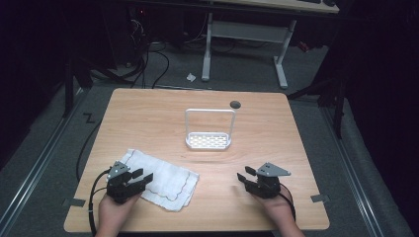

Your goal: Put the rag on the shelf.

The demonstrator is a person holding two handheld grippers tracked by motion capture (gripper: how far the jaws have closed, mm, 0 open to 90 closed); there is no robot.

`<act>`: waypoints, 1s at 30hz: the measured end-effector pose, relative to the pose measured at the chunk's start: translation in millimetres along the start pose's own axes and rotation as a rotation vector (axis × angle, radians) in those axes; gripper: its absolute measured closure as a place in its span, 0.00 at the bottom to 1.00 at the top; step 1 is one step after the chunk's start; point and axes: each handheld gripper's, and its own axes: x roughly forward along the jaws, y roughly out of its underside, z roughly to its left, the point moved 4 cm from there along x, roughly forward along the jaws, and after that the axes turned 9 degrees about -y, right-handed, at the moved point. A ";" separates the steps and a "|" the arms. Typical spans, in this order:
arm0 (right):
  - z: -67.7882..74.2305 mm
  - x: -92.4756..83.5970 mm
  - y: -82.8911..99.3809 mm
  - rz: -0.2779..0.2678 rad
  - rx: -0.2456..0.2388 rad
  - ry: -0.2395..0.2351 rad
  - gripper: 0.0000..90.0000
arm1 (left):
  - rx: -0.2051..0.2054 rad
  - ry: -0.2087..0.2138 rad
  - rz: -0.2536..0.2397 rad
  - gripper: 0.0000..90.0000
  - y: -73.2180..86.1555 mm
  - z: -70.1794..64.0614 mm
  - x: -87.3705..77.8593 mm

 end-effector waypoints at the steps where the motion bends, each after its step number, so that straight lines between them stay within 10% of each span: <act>1: -0.5 0.6 -0.1 -0.001 -0.006 0.002 0.62 | -0.011 -0.002 0.008 0.55 2.3 1.3 -1.2; 14: 20.9 20.2 -10.1 0.039 -0.051 -0.067 0.75 | 0.015 -0.016 0.015 0.55 6.3 6.1 -3.4; 16: 42.8 35.4 -24.8 0.036 -0.036 -0.165 0.96 | 0.003 -0.006 0.045 0.72 6.8 5.2 -3.7; 20: 70.8 61.7 -49.7 0.076 -0.122 -0.202 1.00 | 0.031 0.008 0.082 0.87 9.4 -0.1 -0.9; 23: 88.0 90.1 -70.0 0.101 -0.169 -0.221 1.00 | 0.084 0.005 0.084 0.86 9.9 -3.3 0.7; 30: 97.4 137.9 -73.0 0.184 -0.177 -0.207 1.00 | 0.029 0.024 0.053 0.77 9.1 5.9 -4.6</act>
